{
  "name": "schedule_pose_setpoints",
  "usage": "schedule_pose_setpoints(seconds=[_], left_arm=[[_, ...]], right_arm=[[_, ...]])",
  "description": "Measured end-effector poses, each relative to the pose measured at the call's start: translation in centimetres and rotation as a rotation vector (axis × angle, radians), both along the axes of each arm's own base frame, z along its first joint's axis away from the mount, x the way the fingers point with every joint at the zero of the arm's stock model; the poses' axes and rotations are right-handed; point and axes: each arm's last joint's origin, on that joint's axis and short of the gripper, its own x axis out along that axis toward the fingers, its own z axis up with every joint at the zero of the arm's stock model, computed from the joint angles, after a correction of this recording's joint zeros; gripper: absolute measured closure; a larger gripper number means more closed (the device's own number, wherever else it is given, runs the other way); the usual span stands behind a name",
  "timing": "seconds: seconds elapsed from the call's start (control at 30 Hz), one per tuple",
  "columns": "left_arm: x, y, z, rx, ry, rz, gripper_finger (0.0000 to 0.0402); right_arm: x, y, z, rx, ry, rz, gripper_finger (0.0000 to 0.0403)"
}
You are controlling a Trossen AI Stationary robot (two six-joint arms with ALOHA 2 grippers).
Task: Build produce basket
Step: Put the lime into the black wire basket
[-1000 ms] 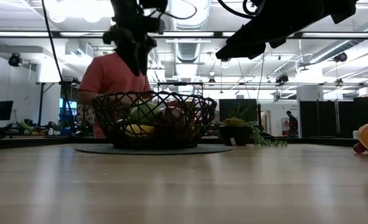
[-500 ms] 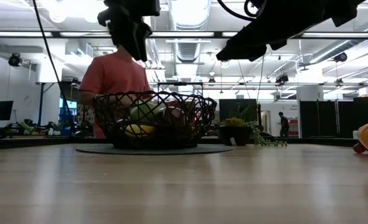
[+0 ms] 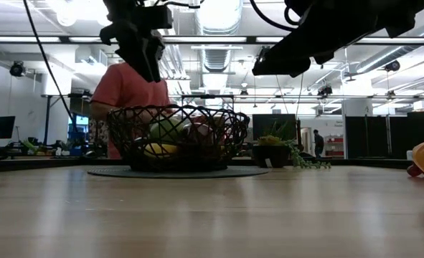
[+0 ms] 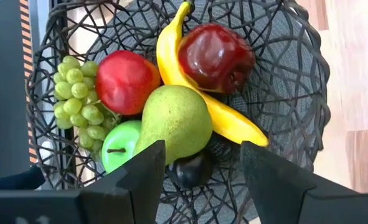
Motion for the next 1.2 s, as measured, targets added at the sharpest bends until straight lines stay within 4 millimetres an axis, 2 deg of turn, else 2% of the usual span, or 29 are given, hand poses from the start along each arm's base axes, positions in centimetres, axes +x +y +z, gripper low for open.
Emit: schedule_pose_setpoints(seconds=[0.5, 0.9, 1.2], left_arm=[[-2.2, -0.6, 1.2, -0.026, -0.146, 0.08, 0.021], [-2.1, -1.2, 1.4, -0.04, -0.16, 0.077, 0.021], [-2.2, -1.3, 0.6, -0.047, -0.136, 0.073, 0.021]], right_arm=[[0.1, 0.0, 0.3, -0.005, -0.019, 0.003, 0.015], [0.1, 0.0, 0.3, -0.008, -0.024, 0.006, 0.017], [0.1, 0.0, 0.3, -0.009, -0.024, 0.006, 0.017]])
